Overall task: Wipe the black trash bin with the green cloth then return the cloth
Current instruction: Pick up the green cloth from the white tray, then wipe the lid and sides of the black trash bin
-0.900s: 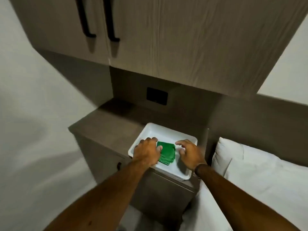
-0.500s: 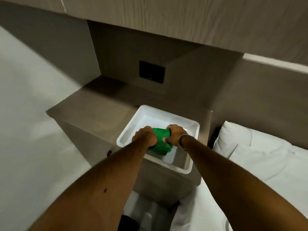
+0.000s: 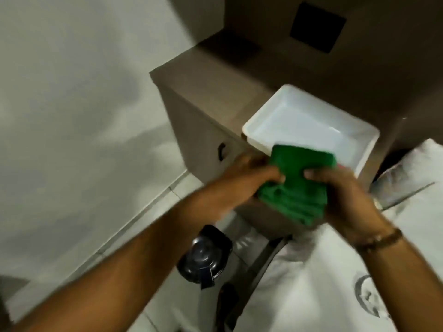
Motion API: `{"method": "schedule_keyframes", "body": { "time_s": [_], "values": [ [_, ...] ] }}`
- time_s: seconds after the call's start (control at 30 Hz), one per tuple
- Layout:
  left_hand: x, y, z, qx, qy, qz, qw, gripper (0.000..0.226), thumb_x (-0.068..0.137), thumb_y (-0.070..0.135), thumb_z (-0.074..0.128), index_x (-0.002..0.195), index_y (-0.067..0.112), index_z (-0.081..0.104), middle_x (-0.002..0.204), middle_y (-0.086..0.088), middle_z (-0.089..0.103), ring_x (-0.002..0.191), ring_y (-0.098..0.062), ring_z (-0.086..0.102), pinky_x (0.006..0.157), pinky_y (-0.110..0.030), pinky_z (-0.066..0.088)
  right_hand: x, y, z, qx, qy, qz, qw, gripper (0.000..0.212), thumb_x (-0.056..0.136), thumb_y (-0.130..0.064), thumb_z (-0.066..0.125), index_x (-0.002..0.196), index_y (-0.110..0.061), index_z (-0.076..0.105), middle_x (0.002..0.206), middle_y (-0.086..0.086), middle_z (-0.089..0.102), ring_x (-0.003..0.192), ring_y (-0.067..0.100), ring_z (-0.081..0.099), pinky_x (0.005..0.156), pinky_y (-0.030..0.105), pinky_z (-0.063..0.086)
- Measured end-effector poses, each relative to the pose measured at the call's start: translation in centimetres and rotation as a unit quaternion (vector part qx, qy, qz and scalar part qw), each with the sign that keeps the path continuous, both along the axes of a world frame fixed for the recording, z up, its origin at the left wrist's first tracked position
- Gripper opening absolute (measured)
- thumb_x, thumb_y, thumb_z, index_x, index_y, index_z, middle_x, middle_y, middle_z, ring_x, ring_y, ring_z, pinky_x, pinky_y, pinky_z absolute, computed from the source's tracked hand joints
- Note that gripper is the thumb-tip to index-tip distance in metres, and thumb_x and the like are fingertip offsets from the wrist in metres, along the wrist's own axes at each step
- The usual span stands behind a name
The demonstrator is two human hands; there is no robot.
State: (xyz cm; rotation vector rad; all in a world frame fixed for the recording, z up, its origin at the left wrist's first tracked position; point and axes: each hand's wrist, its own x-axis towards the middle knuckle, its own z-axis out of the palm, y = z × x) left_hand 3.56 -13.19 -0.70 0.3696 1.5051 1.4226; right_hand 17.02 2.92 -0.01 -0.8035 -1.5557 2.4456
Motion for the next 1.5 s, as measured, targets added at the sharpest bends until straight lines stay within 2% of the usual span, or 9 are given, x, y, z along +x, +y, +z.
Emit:
{"method": "schedule_keyframes", "body": {
  "time_s": [0.17,0.27,0.43,0.7,0.87,1.03,1.2,1.37,1.5],
  "values": [
    [10.3,-14.8,-7.3,-0.127,-0.096,0.053,0.986,0.015,0.098,0.018,0.071,0.104,0.025,0.082,0.103,-0.002,0.086,0.097,-0.02,0.082,0.091,-0.041,0.067,7.5,-15.0,-7.4,-0.303,-0.12,0.051,0.944,0.055,0.078,-0.009,0.071,0.132,-0.004,0.068,0.132,0.032,0.068,0.113,0.048,0.071,0.094,0.056,0.057],
    [15.1,-20.9,-12.1,-0.205,-0.083,0.104,0.97,0.016,0.09,0.016,0.078,0.104,0.023,0.081,0.098,-0.002,0.086,0.094,-0.02,0.082,0.096,-0.048,0.065,10.8,-21.5,-11.5,-0.276,-0.199,0.024,0.94,0.054,0.079,0.0,0.08,0.131,0.0,0.068,0.13,0.046,0.06,0.113,0.055,0.062,0.095,0.055,0.05],
    [18.9,-27.2,-20.4,-0.295,0.044,0.1,0.949,0.053,0.057,0.07,0.075,0.109,0.062,0.067,0.108,0.016,0.071,0.093,-0.005,0.074,0.091,-0.036,0.063,13.4,-27.8,-20.3,-0.216,-0.252,-0.004,0.943,0.033,0.073,-0.001,0.075,0.106,0.002,0.079,0.106,0.035,0.077,0.087,0.046,0.079,0.06,0.041,0.065],
    [13.9,-31.6,-50.6,-0.41,0.147,0.131,0.89,0.159,0.044,0.095,0.075,0.169,0.024,0.007,0.178,-0.002,0.02,0.164,-0.026,0.019,0.128,-0.051,0.032,4.0,-26.0,-47.8,0.171,-0.333,-0.026,0.927,0.025,0.091,0.003,0.071,0.116,-0.001,0.071,0.111,0.026,0.076,0.096,0.039,0.075,0.091,0.057,0.061],
    [9.9,-27.4,-64.9,-0.37,0.193,0.137,0.898,0.185,0.019,0.114,0.042,0.165,0.021,-0.024,0.181,-0.003,-0.014,0.166,-0.031,-0.013,0.13,-0.068,0.009,-3.8,-22.9,-61.0,0.523,-0.286,0.038,0.802,0.062,0.087,0.003,0.063,0.146,-0.014,0.055,0.143,0.015,0.065,0.134,0.034,0.06,0.115,0.041,0.045],
    [9.6,-25.9,-72.4,-0.309,0.272,0.201,0.889,0.19,0.011,0.114,0.044,0.166,0.026,-0.024,0.179,0.005,-0.019,0.164,-0.025,-0.022,0.126,-0.071,0.008,-4.1,-24.7,-70.5,0.646,-0.244,0.088,0.718,0.076,0.09,-0.003,0.059,0.16,-0.015,0.032,0.168,0.005,0.036,0.16,0.025,0.022,0.131,0.042,0.018],
    [9.6,-25.8,-74.6,-0.292,0.304,0.207,0.883,0.196,0.005,0.105,0.061,0.166,0.03,-0.023,0.178,0.01,-0.022,0.166,-0.023,-0.017,0.126,-0.069,0.01,-7.1,-25.9,-72.2,0.704,-0.191,0.082,0.68,0.074,0.093,-0.017,0.057,0.162,-0.015,0.028,0.171,0.004,0.028,0.161,0.025,0.015,0.131,0.047,0.01],
    [10.1,-25.5,-75.1,-0.311,0.353,0.248,0.847,0.138,0.067,0.045,0.079,0.163,0.033,-0.02,0.178,0.014,-0.017,0.166,-0.016,-0.014,0.13,-0.068,0.016,1.6,-30.0,-72.2,0.686,-0.017,0.252,0.683,0.073,0.099,-0.027,0.051,0.165,-0.023,0.021,0.175,-0.008,0.017,0.163,0.013,0.009,0.131,0.037,0.003],
    [9.9,-26.0,-73.9,-0.28,0.312,0.222,0.881,0.184,0.015,0.091,0.075,0.166,0.029,-0.009,0.179,0.011,-0.006,0.167,-0.019,-0.005,0.126,-0.068,0.021,4.7,-26.1,-71.3,0.685,-0.08,0.167,0.705,0.075,0.091,-0.005,0.06,0.16,-0.021,0.035,0.171,-0.009,0.028,0.161,0.014,0.017,0.13,0.043,0.015]
  ]
}}
